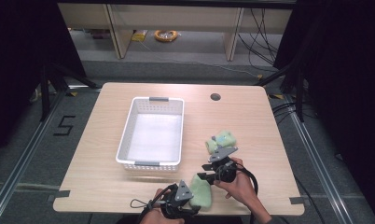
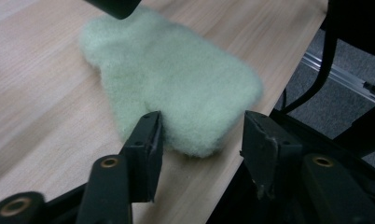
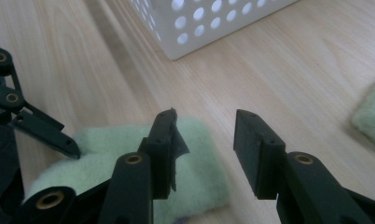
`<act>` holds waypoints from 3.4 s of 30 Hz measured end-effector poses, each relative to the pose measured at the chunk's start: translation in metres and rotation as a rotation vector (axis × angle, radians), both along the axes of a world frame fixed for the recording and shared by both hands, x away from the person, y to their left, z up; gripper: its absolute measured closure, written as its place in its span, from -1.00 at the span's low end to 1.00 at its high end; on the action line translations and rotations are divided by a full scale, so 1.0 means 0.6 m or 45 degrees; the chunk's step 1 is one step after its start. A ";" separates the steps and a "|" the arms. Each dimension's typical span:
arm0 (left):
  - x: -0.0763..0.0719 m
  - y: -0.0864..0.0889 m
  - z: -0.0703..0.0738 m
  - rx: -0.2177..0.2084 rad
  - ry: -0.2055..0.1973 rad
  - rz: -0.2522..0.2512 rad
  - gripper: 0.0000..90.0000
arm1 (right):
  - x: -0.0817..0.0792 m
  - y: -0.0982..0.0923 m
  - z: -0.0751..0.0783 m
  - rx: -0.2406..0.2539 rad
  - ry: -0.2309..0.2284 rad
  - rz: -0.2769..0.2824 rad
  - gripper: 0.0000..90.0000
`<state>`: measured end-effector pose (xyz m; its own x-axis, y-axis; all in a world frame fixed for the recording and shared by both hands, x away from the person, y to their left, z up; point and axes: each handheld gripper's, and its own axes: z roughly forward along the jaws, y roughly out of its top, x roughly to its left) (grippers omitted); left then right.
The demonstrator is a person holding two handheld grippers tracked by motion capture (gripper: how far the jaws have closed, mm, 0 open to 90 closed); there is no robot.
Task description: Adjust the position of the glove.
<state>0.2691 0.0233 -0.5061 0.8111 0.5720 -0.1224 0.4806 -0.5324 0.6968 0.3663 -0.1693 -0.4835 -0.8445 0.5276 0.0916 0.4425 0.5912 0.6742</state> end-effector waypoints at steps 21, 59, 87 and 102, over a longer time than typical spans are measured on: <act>0.015 0.025 0.007 0.040 -0.107 -0.037 0.75 | 0.006 -0.007 -0.018 0.036 0.138 0.013 0.94; 0.083 0.008 0.002 0.080 -0.152 -0.064 0.74 | -0.074 -0.095 -0.021 0.091 0.139 -0.224 0.90; 0.039 0.076 0.025 -0.068 0.027 0.084 -0.23 | -0.030 -0.109 0.019 0.108 0.057 -0.374 0.09; 0.025 0.111 0.019 -0.104 0.084 0.153 -0.26 | 0.093 -0.079 0.033 0.069 0.009 -0.446 0.23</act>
